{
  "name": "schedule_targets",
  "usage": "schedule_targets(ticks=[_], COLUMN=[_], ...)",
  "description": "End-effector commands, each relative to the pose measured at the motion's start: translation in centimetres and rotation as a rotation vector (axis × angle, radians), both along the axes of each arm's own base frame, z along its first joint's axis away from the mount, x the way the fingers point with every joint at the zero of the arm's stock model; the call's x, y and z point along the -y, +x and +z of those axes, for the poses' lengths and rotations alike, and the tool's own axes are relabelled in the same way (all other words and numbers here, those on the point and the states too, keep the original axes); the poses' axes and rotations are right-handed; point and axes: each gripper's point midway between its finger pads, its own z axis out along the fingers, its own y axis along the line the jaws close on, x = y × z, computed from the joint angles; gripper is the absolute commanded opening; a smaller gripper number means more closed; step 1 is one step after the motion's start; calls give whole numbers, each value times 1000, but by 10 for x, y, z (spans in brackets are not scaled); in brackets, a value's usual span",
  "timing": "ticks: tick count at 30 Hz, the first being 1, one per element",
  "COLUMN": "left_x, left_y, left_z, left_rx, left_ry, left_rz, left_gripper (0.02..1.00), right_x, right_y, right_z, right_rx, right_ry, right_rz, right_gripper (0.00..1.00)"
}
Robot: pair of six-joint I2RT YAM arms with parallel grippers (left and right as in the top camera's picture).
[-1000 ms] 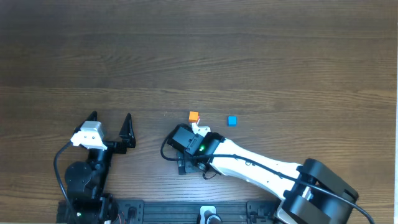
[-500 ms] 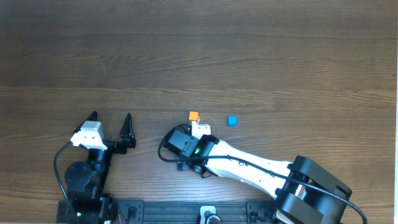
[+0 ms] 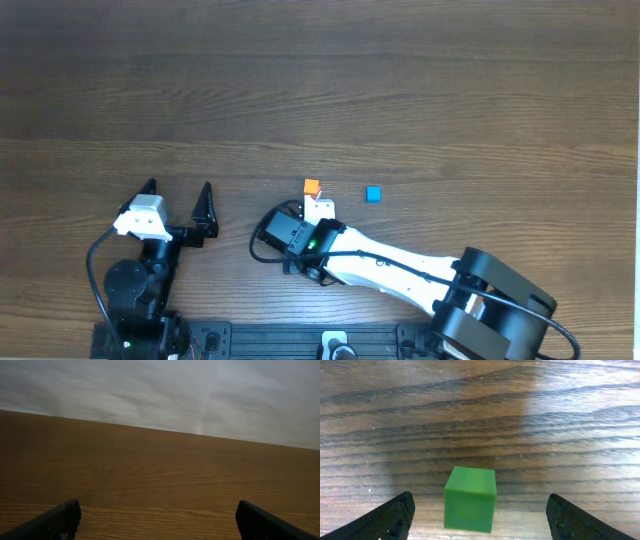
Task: Stack Cubes
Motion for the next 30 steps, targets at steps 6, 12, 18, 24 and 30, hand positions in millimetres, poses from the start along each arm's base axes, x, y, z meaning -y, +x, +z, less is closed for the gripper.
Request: schedule_targets(ticks=[6, 12, 18, 24, 30], left_x=[1, 1, 1, 1, 1], left_y=[0, 0, 0, 0, 0], left_z=[-2, -2, -2, -2, -2], left_rx=[3, 3, 3, 3, 2], left_ry=[14, 14, 14, 14, 14], left_rz=[-6, -6, -6, -6, -6], left_gripper=[1000, 998, 998, 998, 998], right_x=[-5, -5, -5, -5, -6], right_y=[7, 10, 10, 9, 9], right_z=[1, 2, 1, 1, 1], right_rx=[38, 52, 52, 51, 52], right_ry=[-7, -10, -11, -12, -9], right_rz=[-3, -4, -1, 0, 2], right_gripper=[798, 643, 514, 443, 400])
